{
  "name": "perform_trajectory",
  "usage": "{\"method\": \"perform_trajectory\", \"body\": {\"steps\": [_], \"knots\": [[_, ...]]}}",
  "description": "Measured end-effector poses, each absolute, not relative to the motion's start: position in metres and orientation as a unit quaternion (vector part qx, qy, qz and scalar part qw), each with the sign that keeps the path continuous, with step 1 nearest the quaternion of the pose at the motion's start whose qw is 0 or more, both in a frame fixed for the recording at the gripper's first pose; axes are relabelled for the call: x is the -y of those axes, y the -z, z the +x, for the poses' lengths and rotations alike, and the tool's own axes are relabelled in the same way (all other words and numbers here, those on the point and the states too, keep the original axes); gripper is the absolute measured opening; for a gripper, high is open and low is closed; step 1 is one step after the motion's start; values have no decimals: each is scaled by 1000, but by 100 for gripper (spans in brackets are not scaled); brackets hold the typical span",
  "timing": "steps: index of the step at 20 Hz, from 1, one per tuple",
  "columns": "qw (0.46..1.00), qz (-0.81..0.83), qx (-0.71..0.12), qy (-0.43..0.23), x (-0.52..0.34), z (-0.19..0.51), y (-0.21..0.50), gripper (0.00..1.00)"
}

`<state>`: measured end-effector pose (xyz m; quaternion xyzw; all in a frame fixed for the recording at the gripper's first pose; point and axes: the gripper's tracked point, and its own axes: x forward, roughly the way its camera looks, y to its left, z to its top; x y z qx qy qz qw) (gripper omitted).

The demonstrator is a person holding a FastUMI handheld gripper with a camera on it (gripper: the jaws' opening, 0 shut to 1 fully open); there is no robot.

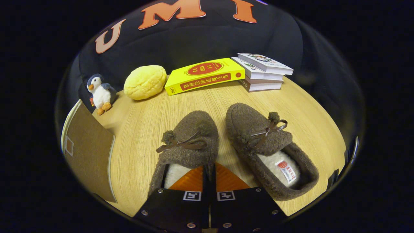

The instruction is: Open the storage box then place both shoes into the box .Put the left shoe in first, then the right shoe, with the right side of both shoes facing outward in a uniform manner.

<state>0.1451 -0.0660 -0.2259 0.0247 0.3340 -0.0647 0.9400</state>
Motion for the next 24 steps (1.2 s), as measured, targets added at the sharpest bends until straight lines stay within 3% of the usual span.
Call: {"method": "perform_trajectory", "body": {"steps": [11, 24], "knots": [[947, 54, -312, 51, 45, 122, 160, 0], [964, 98, -242, 47, -81, 79, 35, 0]]}}
